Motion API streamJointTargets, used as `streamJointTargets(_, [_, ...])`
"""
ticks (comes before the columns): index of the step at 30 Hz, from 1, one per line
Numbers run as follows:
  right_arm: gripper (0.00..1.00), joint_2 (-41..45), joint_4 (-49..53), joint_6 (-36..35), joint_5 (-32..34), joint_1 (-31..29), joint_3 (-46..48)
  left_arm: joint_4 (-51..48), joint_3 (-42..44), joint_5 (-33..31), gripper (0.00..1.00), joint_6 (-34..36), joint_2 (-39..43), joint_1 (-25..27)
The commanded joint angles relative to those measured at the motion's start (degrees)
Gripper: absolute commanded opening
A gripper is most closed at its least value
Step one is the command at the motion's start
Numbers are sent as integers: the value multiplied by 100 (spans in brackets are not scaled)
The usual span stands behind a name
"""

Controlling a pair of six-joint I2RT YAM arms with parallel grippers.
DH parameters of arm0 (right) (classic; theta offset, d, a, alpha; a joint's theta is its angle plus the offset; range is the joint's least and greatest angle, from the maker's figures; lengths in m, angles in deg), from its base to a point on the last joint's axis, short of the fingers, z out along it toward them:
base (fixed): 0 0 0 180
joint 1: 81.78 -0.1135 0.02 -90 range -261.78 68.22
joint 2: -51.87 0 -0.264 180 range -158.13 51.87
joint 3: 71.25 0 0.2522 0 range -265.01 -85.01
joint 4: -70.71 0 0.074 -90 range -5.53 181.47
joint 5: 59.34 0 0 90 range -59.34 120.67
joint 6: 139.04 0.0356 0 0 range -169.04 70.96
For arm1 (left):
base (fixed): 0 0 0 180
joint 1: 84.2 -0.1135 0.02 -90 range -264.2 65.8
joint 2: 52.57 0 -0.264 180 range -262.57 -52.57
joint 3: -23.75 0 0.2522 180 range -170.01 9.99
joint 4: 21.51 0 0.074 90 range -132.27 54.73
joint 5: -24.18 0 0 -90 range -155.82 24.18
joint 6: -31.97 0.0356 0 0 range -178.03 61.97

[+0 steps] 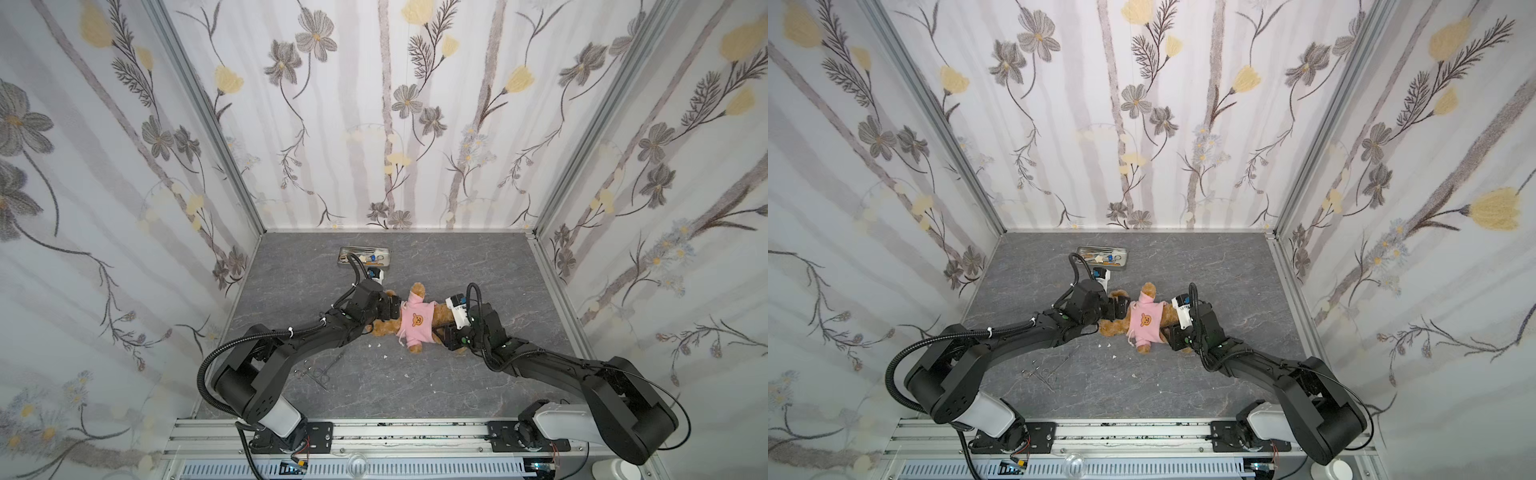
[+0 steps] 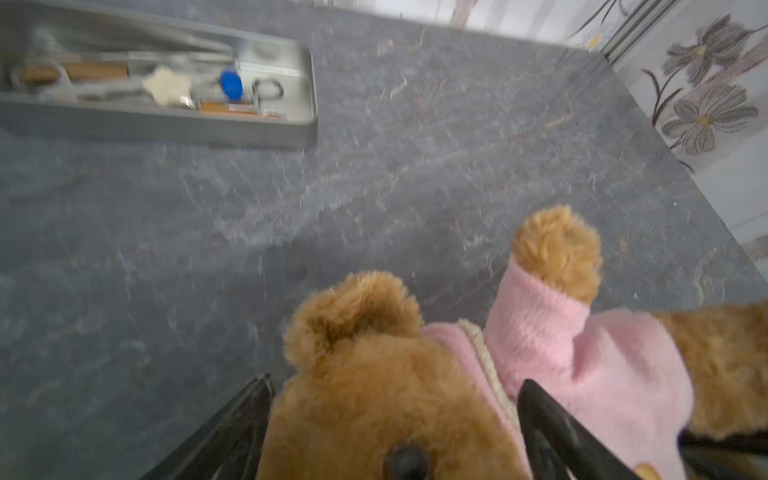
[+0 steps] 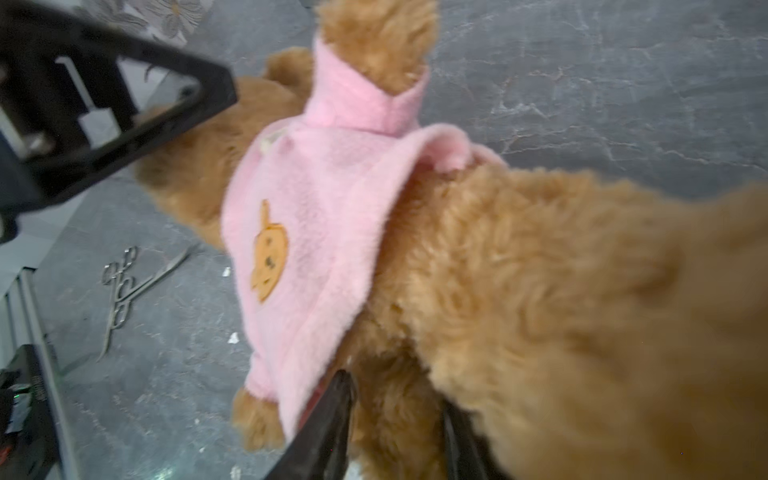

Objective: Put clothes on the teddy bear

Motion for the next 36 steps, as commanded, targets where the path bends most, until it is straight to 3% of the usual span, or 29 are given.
streamJointTargets(1, [40, 440, 38, 239, -114, -140, -120, 82, -437, -521, 95, 842, -81, -60])
streamJointTargets(4, [44, 1025, 365, 85, 118, -124, -276, -41, -416, -921, 95, 970, 154, -63])
streamJointTargets(8, [59, 1350, 78, -33, 575, -62, -400, -12, 302, -681, 94, 39, 1123, 96])
streamJointTargets(13, [62, 194, 256, -446, 471, 364, -1286, 141, 1165, -569, 92, -1176, 1734, 730])
streamJointTargets(18, [54, -966, 854, -582, -531, 883, -2047, 615, 1382, -100, 84, -1918, 1112, 763])
streamJointTargets(23, [44, -1040, 670, -327, -880, 910, -1316, 899, 821, 343, 79, -1919, 50, 604])
streamJointTargets(28, [36, -480, 59, 287, -1152, 756, -426, 958, 117, 561, 79, -1540, -629, 281])
streamJointTargets(32, [39, -242, -124, 553, -1163, 500, -145, 948, -289, 649, 81, -1253, -927, -34])
streamJointTargets(36, [49, 123, -121, 589, -1067, 529, -123, 922, -290, 434, 84, -818, -691, -162])
